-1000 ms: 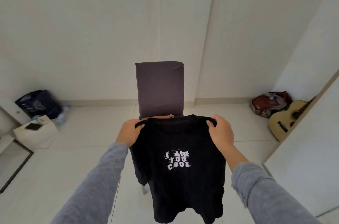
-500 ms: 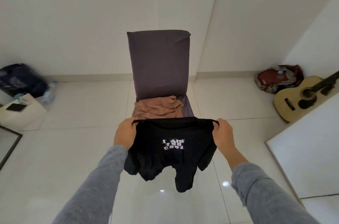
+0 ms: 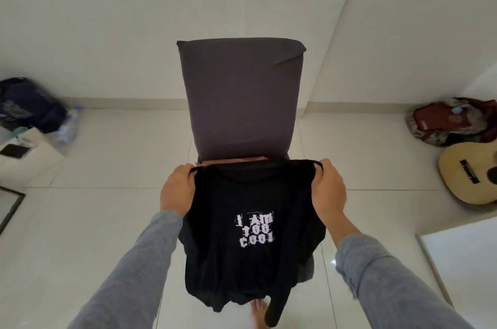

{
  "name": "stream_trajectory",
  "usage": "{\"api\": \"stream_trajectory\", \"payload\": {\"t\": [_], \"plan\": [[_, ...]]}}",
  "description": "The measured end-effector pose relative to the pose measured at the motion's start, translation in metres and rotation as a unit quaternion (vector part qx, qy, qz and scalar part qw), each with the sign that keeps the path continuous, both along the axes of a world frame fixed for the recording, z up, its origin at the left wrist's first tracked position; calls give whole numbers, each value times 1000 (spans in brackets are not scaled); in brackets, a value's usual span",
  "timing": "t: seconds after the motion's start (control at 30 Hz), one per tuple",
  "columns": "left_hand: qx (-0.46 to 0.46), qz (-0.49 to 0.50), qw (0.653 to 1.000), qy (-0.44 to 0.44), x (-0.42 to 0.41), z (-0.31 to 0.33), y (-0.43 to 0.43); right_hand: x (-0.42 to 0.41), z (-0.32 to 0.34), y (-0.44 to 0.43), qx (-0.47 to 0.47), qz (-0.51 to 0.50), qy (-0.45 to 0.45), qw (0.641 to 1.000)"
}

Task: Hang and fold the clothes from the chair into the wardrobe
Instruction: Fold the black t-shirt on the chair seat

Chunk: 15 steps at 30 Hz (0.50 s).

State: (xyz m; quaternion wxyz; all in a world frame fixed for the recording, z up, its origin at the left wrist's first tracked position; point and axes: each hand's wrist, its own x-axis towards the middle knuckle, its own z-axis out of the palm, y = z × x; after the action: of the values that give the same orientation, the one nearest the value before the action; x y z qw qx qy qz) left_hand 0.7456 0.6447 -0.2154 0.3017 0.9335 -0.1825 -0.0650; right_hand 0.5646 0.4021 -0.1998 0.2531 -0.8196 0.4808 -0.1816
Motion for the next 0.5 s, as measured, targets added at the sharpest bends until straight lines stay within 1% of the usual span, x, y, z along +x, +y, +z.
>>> {"api": "stream_trajectory", "payload": {"t": [0.13, 0.27, 0.4, 0.5], "plan": [[20, 20, 1000, -1, 48, -30, -46, 54, -34, -50, -21, -3, 33, 999], [67, 17, 998, -14, 88, -75, -71, 98, -78, -89, -43, 9, 69, 997], [103, 13, 994, -28, 119, -120, -83, 127, -130, -115, -112, 38, 100, 988], [133, -4, 990, -38, 138, -150, -92, 142, -164, -126, -140, 43, 127, 981]]}}
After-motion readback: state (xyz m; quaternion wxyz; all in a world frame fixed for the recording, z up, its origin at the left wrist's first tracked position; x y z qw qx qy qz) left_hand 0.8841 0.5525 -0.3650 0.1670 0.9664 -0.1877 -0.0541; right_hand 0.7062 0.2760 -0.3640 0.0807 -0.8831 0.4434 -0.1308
